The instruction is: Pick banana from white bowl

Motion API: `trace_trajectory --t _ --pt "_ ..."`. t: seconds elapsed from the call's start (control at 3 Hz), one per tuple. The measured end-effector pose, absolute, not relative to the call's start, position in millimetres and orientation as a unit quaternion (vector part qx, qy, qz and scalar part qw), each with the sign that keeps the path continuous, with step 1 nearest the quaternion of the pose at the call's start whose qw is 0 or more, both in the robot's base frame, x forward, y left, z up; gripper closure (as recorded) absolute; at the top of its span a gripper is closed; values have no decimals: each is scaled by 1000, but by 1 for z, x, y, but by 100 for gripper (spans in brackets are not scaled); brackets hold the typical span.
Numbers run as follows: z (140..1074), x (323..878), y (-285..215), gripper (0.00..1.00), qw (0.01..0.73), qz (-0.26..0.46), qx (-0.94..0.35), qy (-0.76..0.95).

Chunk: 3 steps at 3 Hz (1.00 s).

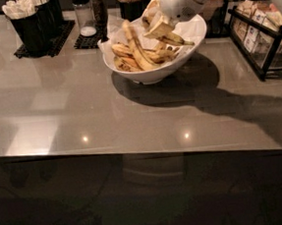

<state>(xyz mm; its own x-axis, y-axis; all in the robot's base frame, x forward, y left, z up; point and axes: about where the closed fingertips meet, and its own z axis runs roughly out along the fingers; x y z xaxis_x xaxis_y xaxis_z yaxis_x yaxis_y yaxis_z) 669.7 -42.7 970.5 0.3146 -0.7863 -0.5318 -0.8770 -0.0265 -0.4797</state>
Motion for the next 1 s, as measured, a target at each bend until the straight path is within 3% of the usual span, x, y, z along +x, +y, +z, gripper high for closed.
trace_trajectory --t 1.0 --pt "1058 594 -67 100 478 11 -694 538"
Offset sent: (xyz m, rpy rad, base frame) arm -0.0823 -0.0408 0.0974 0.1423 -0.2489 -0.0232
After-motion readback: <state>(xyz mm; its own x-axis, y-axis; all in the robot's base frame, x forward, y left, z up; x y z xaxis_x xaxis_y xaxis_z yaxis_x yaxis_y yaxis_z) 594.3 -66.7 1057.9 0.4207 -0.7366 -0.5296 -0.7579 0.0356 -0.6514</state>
